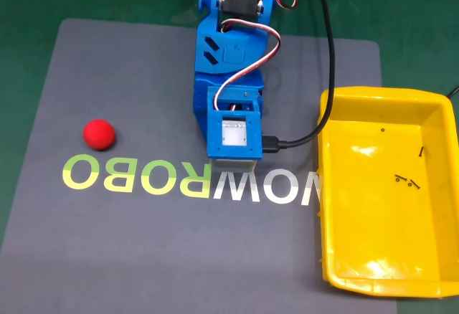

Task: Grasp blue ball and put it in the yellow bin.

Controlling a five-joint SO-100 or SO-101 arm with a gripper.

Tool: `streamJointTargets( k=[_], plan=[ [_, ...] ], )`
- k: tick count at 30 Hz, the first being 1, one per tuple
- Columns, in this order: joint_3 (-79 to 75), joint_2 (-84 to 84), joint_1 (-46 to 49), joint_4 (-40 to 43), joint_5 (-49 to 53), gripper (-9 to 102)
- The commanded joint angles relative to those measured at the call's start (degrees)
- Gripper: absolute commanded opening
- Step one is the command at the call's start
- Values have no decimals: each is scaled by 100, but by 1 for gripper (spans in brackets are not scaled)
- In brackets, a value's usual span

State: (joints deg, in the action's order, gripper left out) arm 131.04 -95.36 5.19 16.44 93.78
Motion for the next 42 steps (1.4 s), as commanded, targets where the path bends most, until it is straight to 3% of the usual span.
streamJointTargets(
  k=[1, 20, 42],
  plan=[
    [-413, -9, -18, -158, -123, 2],
    [-431, -97, -105, -176, -237, 0],
    [-369, -2092, -976, -281, -290, 0]
  ],
)
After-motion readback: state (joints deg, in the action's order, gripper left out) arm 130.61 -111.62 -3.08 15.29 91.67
